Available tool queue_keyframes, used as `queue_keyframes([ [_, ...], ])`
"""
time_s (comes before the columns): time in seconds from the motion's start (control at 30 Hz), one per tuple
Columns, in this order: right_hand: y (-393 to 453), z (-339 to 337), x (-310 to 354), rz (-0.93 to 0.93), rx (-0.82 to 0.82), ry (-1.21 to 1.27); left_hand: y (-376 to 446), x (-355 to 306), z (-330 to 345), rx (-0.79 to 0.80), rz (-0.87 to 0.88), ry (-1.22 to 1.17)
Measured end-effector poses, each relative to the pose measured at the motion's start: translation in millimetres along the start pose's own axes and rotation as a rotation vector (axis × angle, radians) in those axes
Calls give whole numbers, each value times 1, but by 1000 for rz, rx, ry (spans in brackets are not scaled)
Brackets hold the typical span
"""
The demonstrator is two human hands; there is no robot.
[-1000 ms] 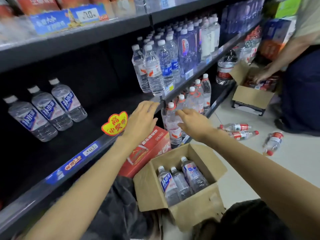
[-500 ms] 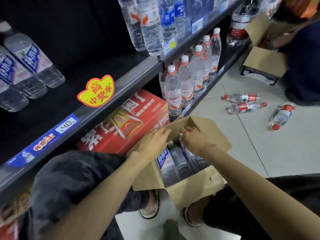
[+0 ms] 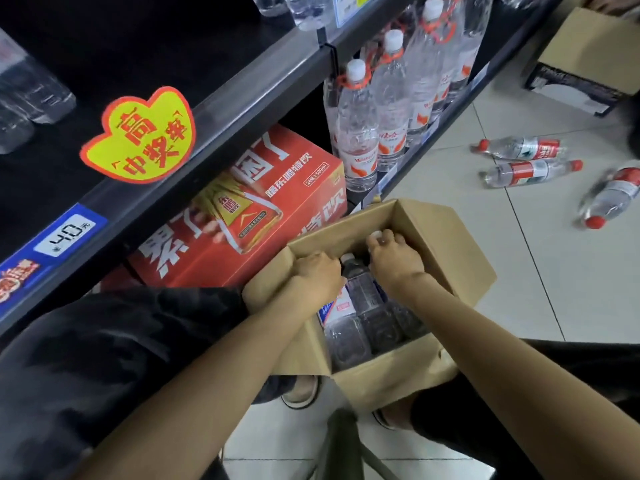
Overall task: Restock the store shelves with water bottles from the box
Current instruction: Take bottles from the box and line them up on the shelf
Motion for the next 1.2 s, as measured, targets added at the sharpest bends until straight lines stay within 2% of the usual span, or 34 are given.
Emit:
queue_keyframes([
  [0.13,5,6,7,9,59,-116,5,-10,5,94,-28,109],
  [0.27,6,7,6,-8,53,-203,4,-10,7,93,-57,33],
  [0.5,-7,3,13,9,68,-48,-2,-8,12,73,-97,-143],
  [0.7,-29,-21,6,-58,-9,151,-19,-5,5,-40,-67,-258],
  [0.77,-39,-32,5,-85,-82,201,-26,-4,4,-53,-82,-272],
  [0.87,-53,-46,2,-141,-205,238,-38,-6,-2,-127,-78,-406],
  [0.93,-60,-49,-3,-151,-227,282,-48,-12,-8,-208,-44,-506],
  [1.03,-67,-46,-12,-109,-250,329,-57,-19,-13,-298,-39,-614],
  [1.2,-87,-43,-23,-28,-274,467,-66,-18,-11,-338,-69,-785],
])
Point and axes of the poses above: each hand's wrist, its own y-axis towards the middle knuckle, its own z-axis out of the palm, x = y × z, the point moved 3 cm from there along y, towards the middle knuckle, and after that the axes turned 3 degrees about y, right-handed, at the moved point
